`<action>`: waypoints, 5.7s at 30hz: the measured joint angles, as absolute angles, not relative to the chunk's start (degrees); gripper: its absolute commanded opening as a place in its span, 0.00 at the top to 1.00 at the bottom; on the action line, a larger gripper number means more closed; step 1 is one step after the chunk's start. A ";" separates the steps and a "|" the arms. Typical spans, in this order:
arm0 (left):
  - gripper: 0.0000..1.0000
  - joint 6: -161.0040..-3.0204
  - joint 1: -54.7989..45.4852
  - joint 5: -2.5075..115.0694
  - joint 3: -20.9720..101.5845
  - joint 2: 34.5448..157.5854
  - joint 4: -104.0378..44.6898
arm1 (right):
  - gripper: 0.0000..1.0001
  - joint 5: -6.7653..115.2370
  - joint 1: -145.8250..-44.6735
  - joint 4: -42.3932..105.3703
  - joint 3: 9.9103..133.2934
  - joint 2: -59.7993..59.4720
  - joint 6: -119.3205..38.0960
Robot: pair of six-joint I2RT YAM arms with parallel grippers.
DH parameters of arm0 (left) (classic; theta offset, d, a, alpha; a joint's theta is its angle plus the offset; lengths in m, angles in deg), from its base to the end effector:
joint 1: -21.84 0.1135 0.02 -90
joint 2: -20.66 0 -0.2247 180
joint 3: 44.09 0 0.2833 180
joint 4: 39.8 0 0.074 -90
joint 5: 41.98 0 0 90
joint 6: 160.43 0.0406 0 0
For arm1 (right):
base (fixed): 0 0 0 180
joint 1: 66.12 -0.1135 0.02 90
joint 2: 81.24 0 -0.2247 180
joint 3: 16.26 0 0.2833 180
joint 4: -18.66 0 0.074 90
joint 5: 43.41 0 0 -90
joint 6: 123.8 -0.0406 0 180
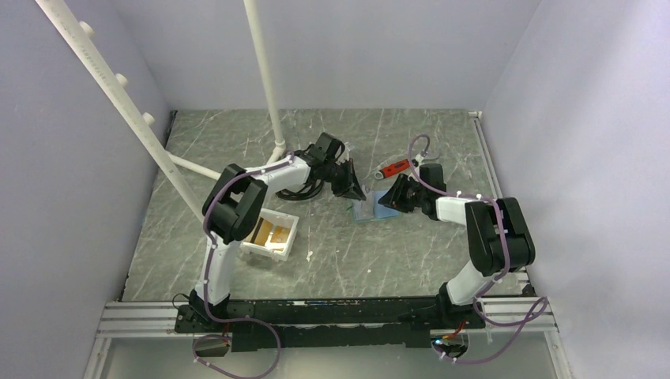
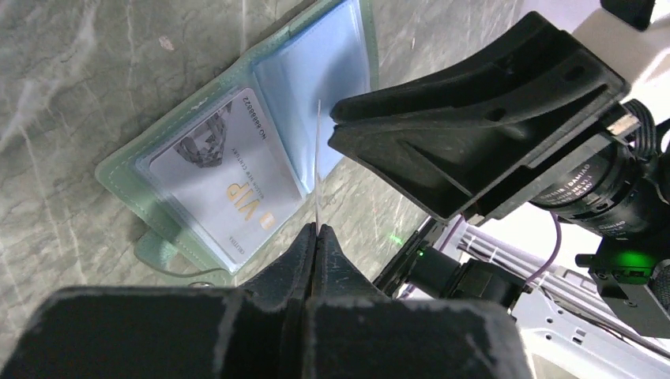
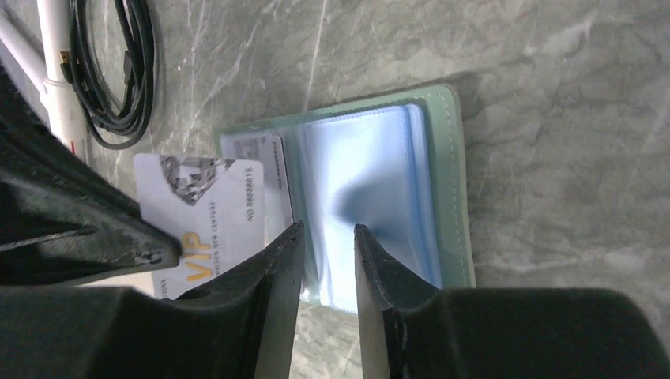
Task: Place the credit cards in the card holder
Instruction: Insert the credit card into the card holder.
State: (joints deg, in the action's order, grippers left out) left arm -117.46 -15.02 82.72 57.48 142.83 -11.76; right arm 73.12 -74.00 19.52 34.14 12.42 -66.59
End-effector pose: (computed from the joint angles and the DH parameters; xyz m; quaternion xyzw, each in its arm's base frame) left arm 0.3668 -0.3039 0.1234 0.0257 0.8988 -0.4328 0.0642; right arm 0.3144 0.0618 0.0668 0.1060 0.8945 0.3300 0.2823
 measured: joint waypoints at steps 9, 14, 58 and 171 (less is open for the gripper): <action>1.00 -120.36 -15.00 85.34 57.41 145.36 -13.88 | 0.65 72.83 -71.60 21.24 32.41 9.32 -66.57; 1.00 -121.61 -15.00 85.73 55.73 145.41 -15.63 | 0.66 73.10 -71.16 21.09 31.93 9.39 -66.59; 1.00 -137.72 -13.66 86.94 40.45 149.08 -50.66 | 0.62 75.06 -70.94 20.30 31.91 10.19 -66.79; 0.66 -114.73 -20.72 76.47 57.48 147.05 -18.82 | 0.71 77.16 -67.27 21.79 29.97 6.83 -66.97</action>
State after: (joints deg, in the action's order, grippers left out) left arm -114.73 -20.72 76.47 57.48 147.05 -18.82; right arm 77.16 -67.27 21.79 29.97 6.83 -66.97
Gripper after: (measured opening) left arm 0.429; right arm 0.285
